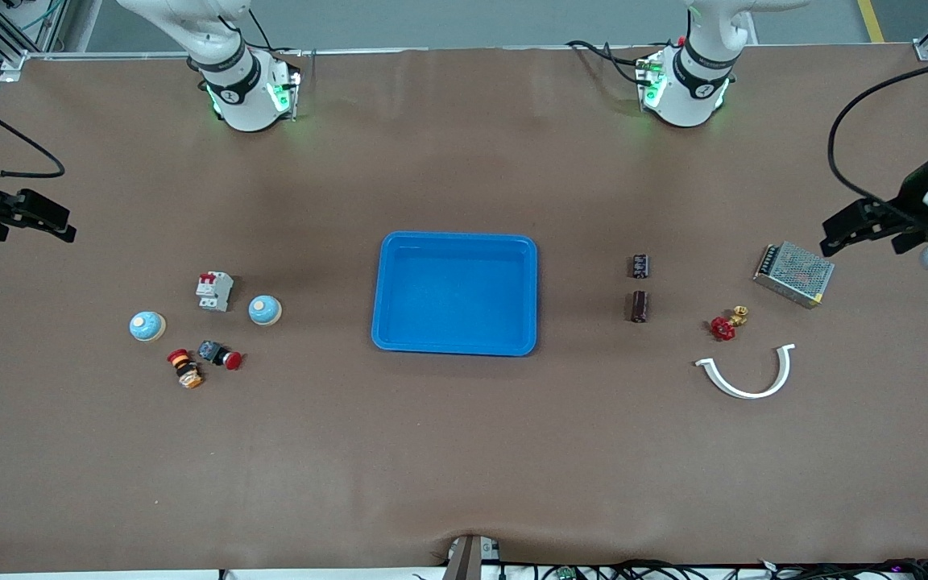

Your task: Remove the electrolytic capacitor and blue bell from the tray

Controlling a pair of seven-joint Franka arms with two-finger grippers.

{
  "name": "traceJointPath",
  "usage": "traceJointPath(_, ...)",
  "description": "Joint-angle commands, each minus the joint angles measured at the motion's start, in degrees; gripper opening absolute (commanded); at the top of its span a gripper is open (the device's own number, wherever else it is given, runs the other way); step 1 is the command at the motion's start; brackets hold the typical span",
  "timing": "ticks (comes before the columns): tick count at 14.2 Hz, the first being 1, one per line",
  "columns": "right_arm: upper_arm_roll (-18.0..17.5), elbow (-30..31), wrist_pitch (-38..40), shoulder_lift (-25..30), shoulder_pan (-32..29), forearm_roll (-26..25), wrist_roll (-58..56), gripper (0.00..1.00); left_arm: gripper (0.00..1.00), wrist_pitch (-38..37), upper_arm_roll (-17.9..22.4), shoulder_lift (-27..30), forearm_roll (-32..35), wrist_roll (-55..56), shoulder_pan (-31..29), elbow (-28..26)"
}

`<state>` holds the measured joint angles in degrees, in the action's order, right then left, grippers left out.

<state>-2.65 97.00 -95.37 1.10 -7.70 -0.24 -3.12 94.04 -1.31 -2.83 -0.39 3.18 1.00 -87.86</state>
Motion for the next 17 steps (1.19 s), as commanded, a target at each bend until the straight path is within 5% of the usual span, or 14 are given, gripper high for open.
traceJointPath(1,-0.4,-1.1,0.8,-0.2,-0.3,0.1,0.0,1.00,1.00,-2.3,0.9,1.3,-1.1,-4.5,0.6,1.5)
traceJointPath(4,-0.5,-1.1,0.8,-0.3,-0.3,0.1,0.0,1.00,1.00,-7.5,1.1,0.8,-0.5,-4.8,0.8,6.1)
traceJointPath(17,-0.5,-1.0,0.7,-0.5,-0.3,0.1,0.0,1.00,1.00,-9.3,-1.9,0.2,0.8,-8.5,0.7,7.2)
